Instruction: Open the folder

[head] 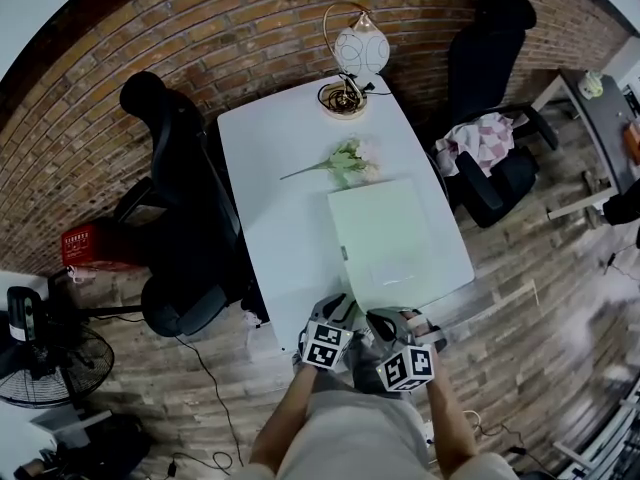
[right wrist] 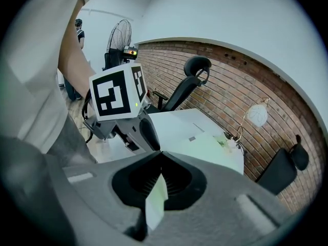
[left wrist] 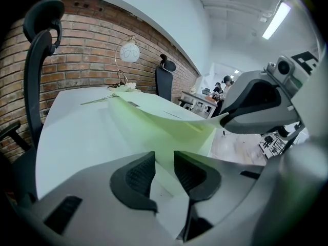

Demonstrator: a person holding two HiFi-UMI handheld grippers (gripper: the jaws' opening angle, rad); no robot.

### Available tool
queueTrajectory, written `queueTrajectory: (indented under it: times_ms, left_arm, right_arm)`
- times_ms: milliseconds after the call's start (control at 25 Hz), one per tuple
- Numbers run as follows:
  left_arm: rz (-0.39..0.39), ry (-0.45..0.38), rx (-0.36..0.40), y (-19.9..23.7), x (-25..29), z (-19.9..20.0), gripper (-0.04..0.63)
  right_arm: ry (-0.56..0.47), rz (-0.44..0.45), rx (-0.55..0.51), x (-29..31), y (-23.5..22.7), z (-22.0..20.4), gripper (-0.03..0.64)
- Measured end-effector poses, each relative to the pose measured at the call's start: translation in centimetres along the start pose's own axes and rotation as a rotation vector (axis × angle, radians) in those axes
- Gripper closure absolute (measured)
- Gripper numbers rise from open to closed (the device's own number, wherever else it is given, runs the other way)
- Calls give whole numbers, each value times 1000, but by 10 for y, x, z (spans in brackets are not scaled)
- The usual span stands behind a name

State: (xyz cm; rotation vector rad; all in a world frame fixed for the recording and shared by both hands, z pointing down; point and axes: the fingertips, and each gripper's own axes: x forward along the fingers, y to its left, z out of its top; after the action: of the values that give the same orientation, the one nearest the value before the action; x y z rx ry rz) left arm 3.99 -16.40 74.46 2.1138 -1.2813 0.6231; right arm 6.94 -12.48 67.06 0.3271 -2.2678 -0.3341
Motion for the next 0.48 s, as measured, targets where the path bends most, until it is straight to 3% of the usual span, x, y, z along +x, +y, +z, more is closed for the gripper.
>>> queueTrajectory:
  times_ms: [480]
  left_arm:
    - [6,1,10,0,-1,0,483]
  right_arm:
    - [-15,-65,11,-15,-11,7,611]
